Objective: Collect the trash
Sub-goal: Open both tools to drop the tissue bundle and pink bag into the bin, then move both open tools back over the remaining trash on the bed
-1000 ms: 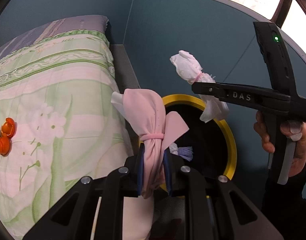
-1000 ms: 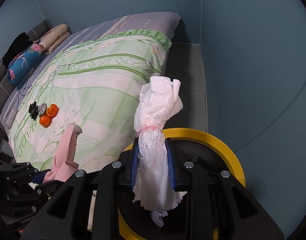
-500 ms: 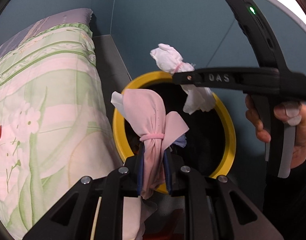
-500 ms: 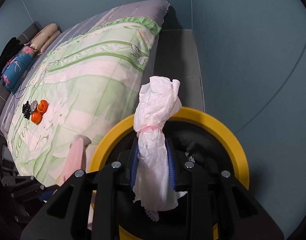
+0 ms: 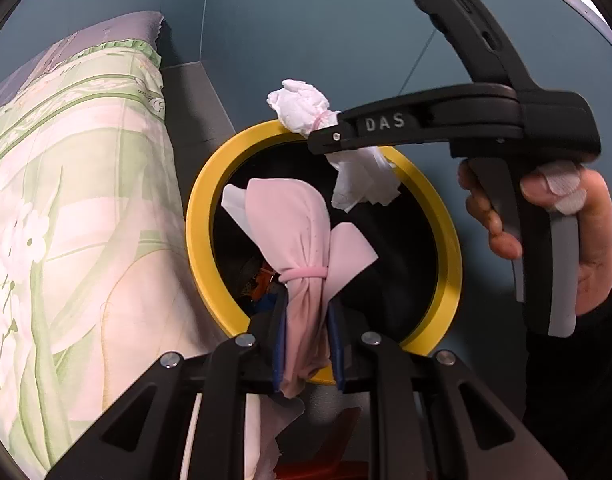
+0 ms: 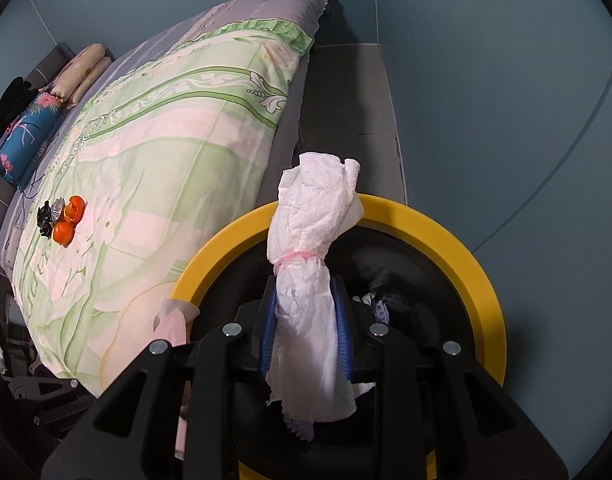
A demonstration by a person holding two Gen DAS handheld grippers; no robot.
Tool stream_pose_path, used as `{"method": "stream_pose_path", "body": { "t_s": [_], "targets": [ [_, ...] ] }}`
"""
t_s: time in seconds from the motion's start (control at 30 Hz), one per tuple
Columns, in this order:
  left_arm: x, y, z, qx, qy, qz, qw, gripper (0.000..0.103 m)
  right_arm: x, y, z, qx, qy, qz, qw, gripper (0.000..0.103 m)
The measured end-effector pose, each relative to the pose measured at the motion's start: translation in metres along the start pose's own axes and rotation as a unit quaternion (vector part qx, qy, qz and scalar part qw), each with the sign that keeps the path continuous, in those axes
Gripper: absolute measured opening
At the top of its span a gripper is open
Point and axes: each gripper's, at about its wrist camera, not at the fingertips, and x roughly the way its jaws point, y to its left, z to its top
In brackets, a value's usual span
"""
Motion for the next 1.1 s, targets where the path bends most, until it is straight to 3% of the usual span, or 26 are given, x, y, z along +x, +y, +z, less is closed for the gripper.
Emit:
{"method": "stream_pose_path", "body": {
  "t_s": [0.17,0.23,0.3,0.4,0.73,1.1],
  "targets": [
    [0.003,0.0,-0.001,0.006,-0.001,-0.001,1.0,0.016,0.001,-0.002,0.002,0.007,0.0,-0.003,1.0,0.028],
    [0.002,-0.001,-0.002,0.01,-0.003,-0.001,0.9999,0.017,0.0,-0.005,0.002,0.016,-0.002,-0.003,1.0,0.04],
    [-0.001,-0.002,-0.002,0.011,-0.008,-0.005,0.9999,0.029,-0.001,-0.009,0.003,0.025,-0.005,0.0,1.0,0.046],
    [-0.009,-0.008,-0.007,0.018,-0.017,-0.002,0.9997,0.036,-0.002,-0.012,0.004,0.03,-0.009,-0.006,0.999,0.046],
    [-0.032,0.011,-0.005,-0.003,-0.031,0.018,0.9994,0.037,-0.013,-0.007,0.009,0.034,-0.025,0.005,0.999,0.046],
    [-0.088,0.085,-0.01,-0.061,-0.064,0.082,0.9928,0.038,-0.021,0.055,0.03,-0.019,-0.039,0.026,0.999,0.046]
  ]
}}
